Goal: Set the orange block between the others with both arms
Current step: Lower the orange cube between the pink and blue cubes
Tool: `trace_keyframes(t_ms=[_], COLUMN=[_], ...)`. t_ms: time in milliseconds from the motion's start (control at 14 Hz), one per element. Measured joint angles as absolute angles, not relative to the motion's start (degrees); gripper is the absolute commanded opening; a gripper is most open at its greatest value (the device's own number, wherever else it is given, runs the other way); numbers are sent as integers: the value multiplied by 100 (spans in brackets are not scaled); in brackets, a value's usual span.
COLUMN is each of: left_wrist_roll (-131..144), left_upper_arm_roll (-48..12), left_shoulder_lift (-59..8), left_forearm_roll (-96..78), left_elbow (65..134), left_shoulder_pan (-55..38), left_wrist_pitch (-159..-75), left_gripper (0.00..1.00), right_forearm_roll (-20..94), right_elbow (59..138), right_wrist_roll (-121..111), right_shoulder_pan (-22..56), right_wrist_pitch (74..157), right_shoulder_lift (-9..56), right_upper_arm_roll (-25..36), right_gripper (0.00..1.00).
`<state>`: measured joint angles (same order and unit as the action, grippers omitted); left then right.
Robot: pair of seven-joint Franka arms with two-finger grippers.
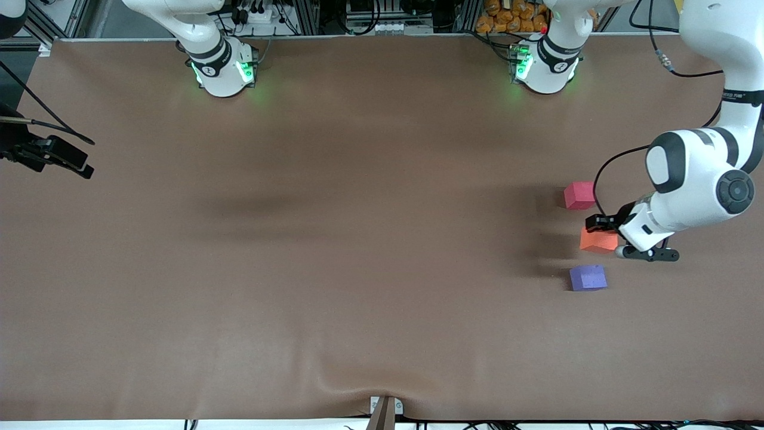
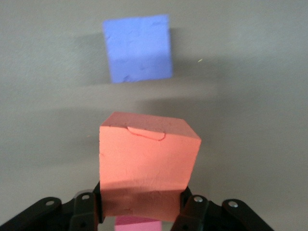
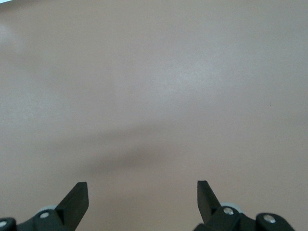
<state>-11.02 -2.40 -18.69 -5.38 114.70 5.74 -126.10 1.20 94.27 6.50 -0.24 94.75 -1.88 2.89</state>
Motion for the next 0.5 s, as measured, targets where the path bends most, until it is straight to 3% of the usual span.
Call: trace_keyframes(t_ms=[500], left_wrist_roll=[-830], left_upper_arm_roll=[-312], left_shoulder_lift=[-2092], left_forearm_roll=[-547], left_elbow=[11872], left_shoulder_pan=[578], left_wrist_pitch=[-13272], left_gripper=[2], right_forearm_roll=[120], right_elbow=[9427], right_wrist_roll=[650], right_shoulder_pan=[-24], right_wrist_pitch=[9476], right_shoulder_lift=[-188], right_upper_arm_roll=[287], right_gripper=[100])
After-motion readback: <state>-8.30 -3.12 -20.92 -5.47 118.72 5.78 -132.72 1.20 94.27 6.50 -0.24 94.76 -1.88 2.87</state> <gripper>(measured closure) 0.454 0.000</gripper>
